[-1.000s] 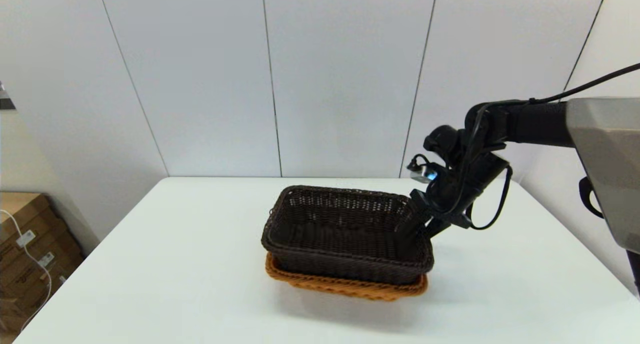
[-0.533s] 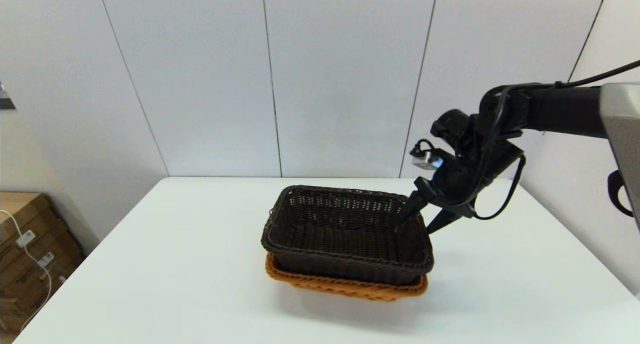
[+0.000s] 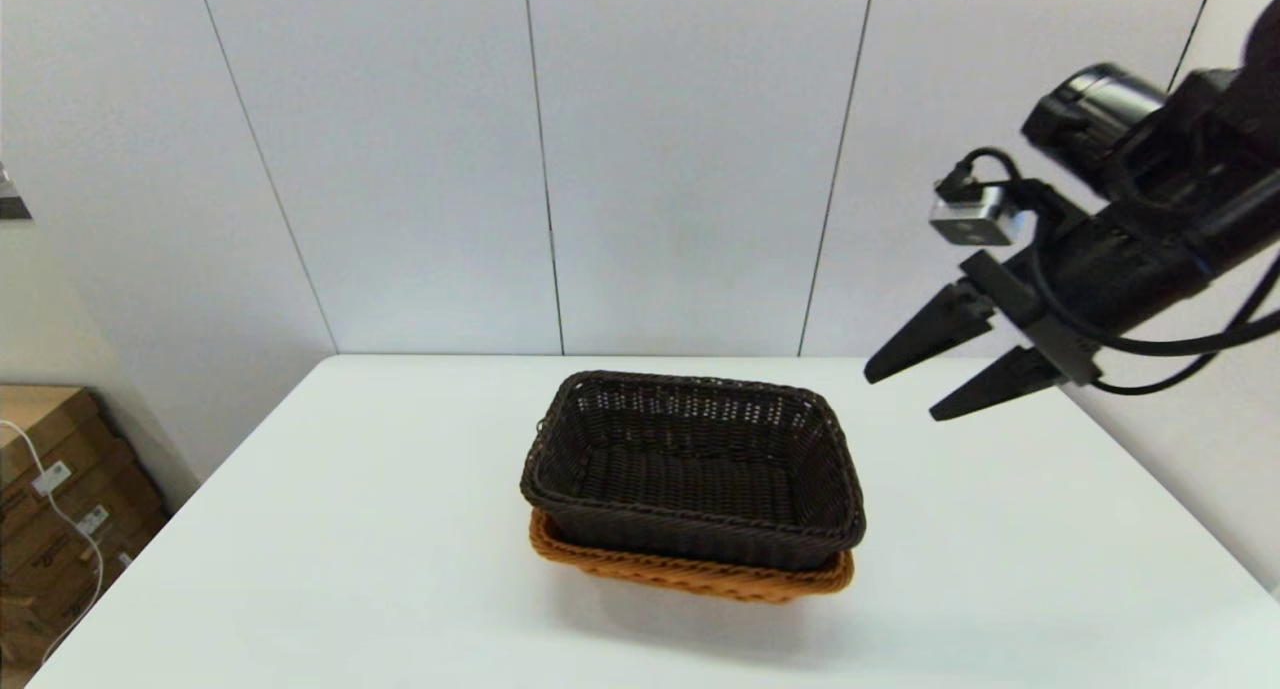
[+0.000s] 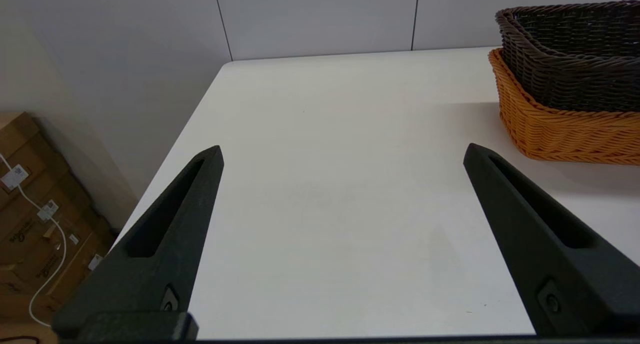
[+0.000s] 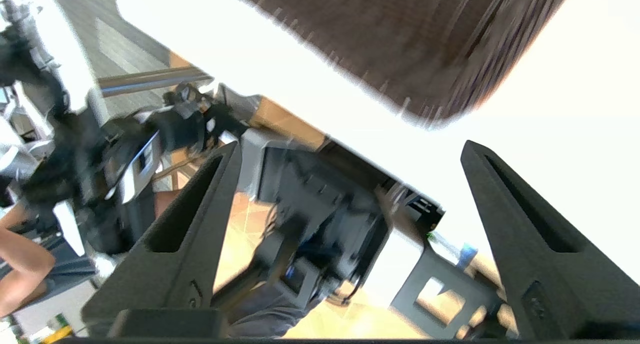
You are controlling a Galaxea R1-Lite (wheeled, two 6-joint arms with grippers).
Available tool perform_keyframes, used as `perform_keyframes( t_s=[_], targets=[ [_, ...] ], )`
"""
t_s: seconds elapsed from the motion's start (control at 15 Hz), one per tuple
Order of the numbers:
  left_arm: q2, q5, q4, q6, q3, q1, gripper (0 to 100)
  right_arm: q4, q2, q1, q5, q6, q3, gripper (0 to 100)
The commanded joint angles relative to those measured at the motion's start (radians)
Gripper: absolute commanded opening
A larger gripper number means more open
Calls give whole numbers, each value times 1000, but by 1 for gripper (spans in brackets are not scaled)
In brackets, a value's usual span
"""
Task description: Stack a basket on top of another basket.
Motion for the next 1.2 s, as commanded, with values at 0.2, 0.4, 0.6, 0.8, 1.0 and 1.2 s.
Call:
perform_keyframes(
  t_s=[0.2,0.4,0.6,0.8,1.0,1.2],
  targets=[
    [1,0,-3,-2,2,0,100,106,-545,-114,-24,14,177,100],
    [1,0,-3,0,2,0,100,98,-798,-186,-90,17,383,100],
    [1,0,-3,-2,2,0,100,60,-1030,-186,-82,22,562,100],
    [1,0,-3,0,2,0,100,65,-1223,-191,-91,63,650,100],
    [1,0,-3,-2,2,0,100,42,-1395,-197,-182,97,774,100],
    [1,0,-3,-2,2,0,100,-7,-1539,-198,-231,104,900,100]
  ],
)
